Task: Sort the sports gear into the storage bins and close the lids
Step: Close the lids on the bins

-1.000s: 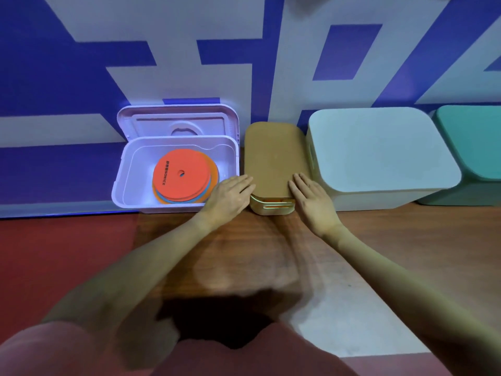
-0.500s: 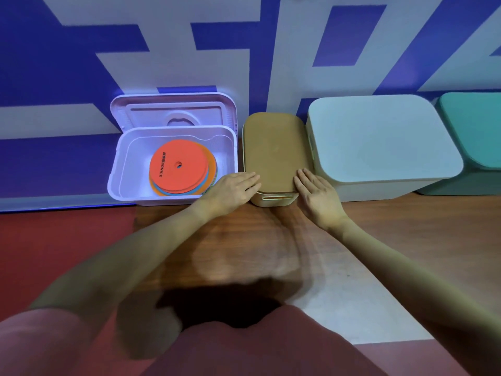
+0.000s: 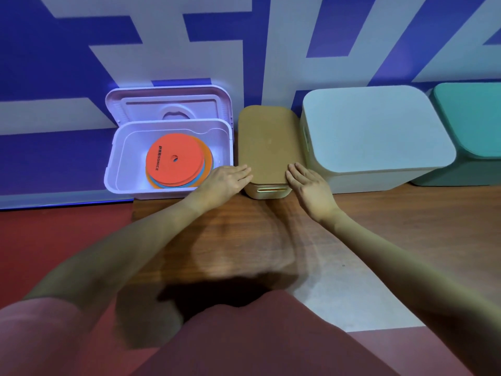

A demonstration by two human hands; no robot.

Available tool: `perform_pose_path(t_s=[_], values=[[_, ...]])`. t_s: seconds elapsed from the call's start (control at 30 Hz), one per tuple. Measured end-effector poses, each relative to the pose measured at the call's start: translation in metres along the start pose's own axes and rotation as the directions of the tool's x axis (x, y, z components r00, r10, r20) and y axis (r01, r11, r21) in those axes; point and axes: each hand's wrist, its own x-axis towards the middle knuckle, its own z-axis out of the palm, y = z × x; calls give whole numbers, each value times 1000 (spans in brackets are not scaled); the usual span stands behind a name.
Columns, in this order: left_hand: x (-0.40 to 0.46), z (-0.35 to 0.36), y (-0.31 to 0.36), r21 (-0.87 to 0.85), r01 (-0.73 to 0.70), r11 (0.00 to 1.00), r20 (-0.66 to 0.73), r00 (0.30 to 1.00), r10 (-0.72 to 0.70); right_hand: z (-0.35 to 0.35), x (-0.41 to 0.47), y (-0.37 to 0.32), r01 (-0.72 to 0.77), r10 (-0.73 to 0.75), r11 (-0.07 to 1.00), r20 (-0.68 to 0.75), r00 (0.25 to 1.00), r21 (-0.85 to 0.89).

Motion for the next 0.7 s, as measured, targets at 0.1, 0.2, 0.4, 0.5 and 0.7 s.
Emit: perform_pose_path(t_s=[0.1,0.2,0.4,0.5,0.7], values=[[1,2,2,-45,49,998,94,995,-44,-2,2,-2,17,-17,1000,-37,999,-14],[6,0,5,1,15,1000,144,990,-15,-3,6,0,35,-36,999,-21,999,-41],[4,3,17,104,59,993,198,977,-79,3,3,1,99,-88,990,112,990,-96],[7,-2,16,82,134,988,194,970,-148,-2,8,0,80,-71,991,92,993,-103],[14,-15,27,-34,331,943,238,919,-314,-17,21,-15,-6,8,999,60,998,-33]])
